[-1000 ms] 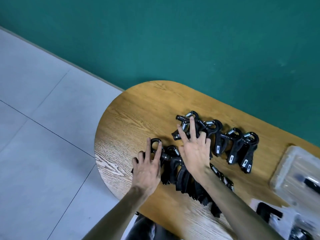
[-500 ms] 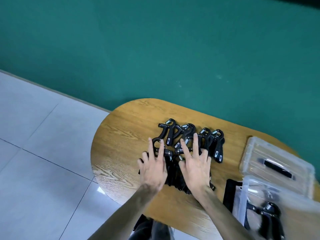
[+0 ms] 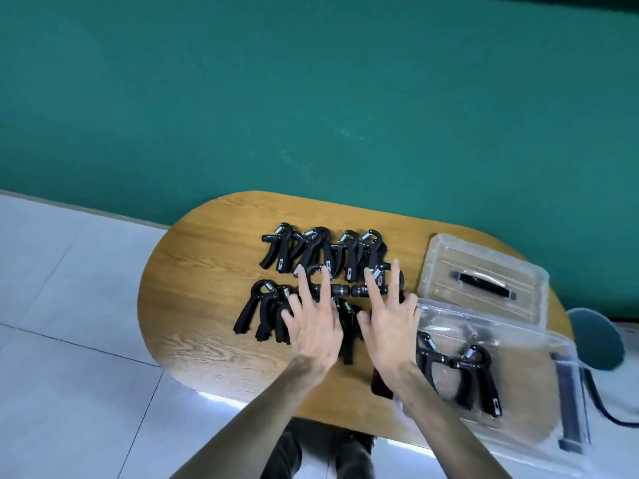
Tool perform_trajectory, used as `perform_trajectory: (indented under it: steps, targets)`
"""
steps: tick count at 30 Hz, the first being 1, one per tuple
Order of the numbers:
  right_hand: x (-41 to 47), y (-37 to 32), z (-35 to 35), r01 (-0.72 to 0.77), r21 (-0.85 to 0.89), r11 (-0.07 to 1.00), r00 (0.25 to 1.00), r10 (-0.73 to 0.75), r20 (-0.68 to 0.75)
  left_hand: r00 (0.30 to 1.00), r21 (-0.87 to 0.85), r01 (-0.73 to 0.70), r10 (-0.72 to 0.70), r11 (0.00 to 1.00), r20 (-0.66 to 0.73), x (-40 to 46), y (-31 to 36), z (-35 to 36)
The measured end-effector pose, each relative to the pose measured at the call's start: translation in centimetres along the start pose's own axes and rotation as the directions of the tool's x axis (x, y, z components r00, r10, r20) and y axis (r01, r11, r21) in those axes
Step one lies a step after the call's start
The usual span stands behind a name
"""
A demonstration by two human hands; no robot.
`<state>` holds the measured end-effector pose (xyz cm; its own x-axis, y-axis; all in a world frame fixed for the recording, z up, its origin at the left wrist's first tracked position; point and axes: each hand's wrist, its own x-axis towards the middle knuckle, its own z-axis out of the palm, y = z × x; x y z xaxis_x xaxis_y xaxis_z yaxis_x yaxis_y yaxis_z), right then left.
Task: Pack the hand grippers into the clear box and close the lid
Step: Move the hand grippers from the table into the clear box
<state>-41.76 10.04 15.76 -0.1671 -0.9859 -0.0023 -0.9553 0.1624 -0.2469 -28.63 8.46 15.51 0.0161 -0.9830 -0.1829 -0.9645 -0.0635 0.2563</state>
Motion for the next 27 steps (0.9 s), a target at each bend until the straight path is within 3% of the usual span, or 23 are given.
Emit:
perform_trajectory:
  steps: [6,14,27]
  targets:
    - [-2.0,8.2,-2.1,-0.061,0.022,0.998,0.998,0.061,-0.004,0.999,0.022,-0.039,0.039,0.999,-0.01,-2.8,7.7,2.6]
    - [-5.5,17.3,-2.8,-0.198,0.029,0.98,0.98,0.199,-0.014,0.986,0.078,-0.141,0.133,0.987,0.102,-6.2,15.8,6.1]
    - [-9.6,24.8,1.2,-0.284,0.109,0.953,0.952,0.267,0.15,0.957,0.089,-0.18,0.154,0.98,0.244,-9.0,18.8,13.7]
